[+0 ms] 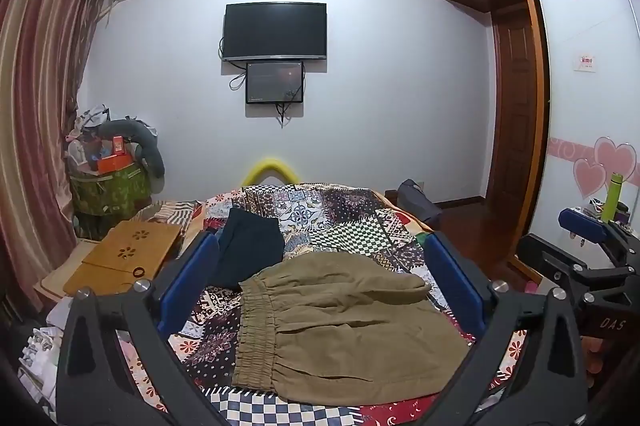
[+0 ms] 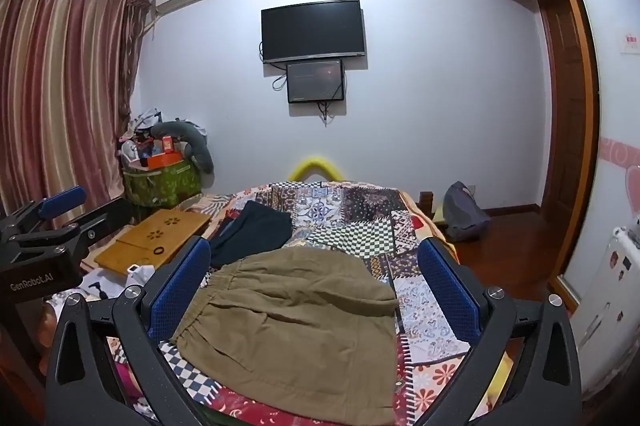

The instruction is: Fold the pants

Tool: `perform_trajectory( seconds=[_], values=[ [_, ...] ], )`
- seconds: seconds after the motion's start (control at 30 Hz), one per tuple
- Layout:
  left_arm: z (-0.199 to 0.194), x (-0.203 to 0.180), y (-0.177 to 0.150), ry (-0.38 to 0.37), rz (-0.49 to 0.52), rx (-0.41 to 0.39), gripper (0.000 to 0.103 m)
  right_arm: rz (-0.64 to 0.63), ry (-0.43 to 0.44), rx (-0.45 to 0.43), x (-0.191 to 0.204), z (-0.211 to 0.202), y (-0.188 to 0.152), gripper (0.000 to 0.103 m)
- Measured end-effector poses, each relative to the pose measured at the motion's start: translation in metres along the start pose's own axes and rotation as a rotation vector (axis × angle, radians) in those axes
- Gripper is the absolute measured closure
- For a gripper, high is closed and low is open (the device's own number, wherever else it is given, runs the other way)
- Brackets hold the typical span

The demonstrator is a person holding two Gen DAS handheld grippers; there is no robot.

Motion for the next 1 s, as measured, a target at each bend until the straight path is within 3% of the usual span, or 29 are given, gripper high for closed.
perform_trajectory(
  seconds=[1.0],
  values=[
    [-0.0031,-0.0031,0.0029,0.022,0.024,-0.025,0.0,0.023,-0.004,-0.01,-0.0013,-0.0067,0.007,0.0]
  ],
)
Point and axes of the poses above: each gripper's, at about its wrist camera, not at the fingertips, and z roughly the way its jaws point, x to its left, y to its top, the point moved 10 cm from there along z, roughly the way its jaws point, and after that the axes turned 7 degrees about -y, right-handed, at the moved point
